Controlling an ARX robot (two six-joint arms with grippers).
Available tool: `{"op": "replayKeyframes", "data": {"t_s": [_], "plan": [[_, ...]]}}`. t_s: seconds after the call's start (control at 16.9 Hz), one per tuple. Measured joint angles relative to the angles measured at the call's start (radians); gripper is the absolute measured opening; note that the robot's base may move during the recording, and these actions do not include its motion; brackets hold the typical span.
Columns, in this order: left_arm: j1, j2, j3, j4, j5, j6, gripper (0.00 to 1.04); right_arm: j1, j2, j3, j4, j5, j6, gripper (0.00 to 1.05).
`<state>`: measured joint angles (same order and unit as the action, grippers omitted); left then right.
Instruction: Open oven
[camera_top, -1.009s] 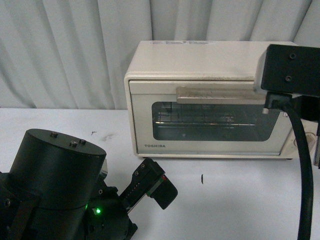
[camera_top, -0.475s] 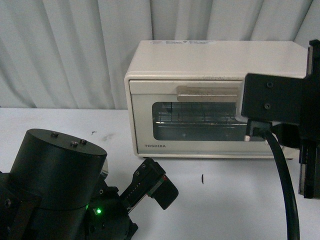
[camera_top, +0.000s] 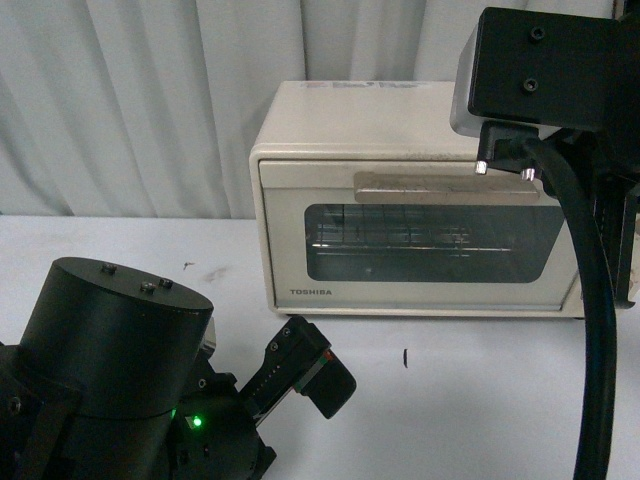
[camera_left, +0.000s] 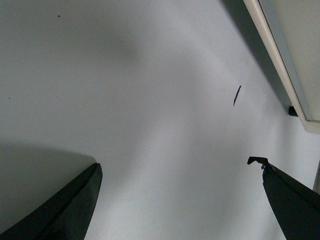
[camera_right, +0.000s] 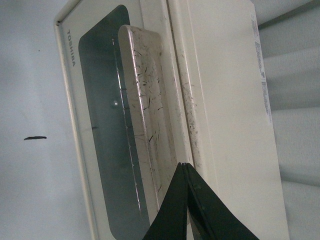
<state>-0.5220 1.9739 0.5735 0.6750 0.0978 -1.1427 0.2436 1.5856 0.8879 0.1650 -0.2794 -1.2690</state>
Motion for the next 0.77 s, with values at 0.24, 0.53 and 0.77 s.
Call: {"op": "replayKeyframes", "data": {"t_s": [0.24,0.53,0.77], "plan": [[0.000,0.000,0.000,0.000,0.000,0.000,0.98,-0.025,0.054,0.043,-0.038,-0.017,-0.014,0.02],[0.000,0.000,0.000,0.000,0.000,0.000,0.98,-0.026,0.115,0.101,-0.048,-0.032,-0.014,0.02],[0.000,0.000,0.000,0.000,0.000,0.000,0.98,-0.007,0.130,0.121,-0.065,-0.040,-0.009,0.02]]}}
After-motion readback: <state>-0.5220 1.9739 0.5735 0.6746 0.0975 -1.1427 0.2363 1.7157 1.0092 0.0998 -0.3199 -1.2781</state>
